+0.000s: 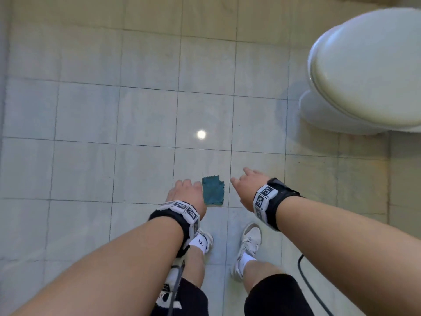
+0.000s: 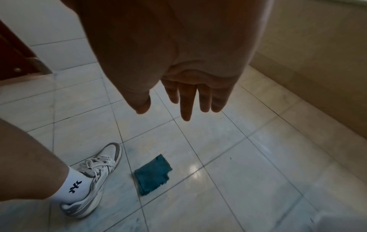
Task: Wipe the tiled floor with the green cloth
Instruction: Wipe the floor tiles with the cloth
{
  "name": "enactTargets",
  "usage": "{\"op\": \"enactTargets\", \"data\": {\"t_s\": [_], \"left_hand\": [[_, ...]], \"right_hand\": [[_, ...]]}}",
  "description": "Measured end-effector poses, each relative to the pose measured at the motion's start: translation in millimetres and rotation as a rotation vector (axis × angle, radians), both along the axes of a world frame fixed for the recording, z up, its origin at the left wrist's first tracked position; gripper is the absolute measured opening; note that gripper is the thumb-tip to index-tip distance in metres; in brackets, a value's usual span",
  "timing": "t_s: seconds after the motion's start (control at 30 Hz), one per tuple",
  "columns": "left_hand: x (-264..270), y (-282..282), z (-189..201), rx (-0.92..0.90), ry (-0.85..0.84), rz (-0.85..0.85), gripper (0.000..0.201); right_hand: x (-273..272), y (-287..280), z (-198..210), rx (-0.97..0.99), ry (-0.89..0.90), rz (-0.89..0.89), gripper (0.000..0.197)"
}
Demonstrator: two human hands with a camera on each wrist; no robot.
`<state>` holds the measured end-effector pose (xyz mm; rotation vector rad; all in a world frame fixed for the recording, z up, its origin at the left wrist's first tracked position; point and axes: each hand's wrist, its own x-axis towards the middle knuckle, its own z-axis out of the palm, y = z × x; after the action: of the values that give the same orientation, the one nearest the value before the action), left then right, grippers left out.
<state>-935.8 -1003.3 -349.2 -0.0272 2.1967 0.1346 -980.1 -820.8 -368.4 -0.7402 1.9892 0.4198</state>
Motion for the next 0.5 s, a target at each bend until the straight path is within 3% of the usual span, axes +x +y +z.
{"op": "enactTargets", "data": {"t_s": [0.2,0.3,0.5], "left_hand": [[12,-28,2,-0.029,-0.039,0.253,0.043],[37,-19,0,-0.033,-0.084,0.439,0.043],[76,30,-12,-0.05,-0.126,0.852,0.039]], "right_hand": [[-27,-63,1,-0.058,-0.004,0.25,0.057],[-31,-76,-4,-0.087,-0.022,0.376,0.047],[-39,-79,-14,-0.087,-0.015,0.701,0.052]]}}
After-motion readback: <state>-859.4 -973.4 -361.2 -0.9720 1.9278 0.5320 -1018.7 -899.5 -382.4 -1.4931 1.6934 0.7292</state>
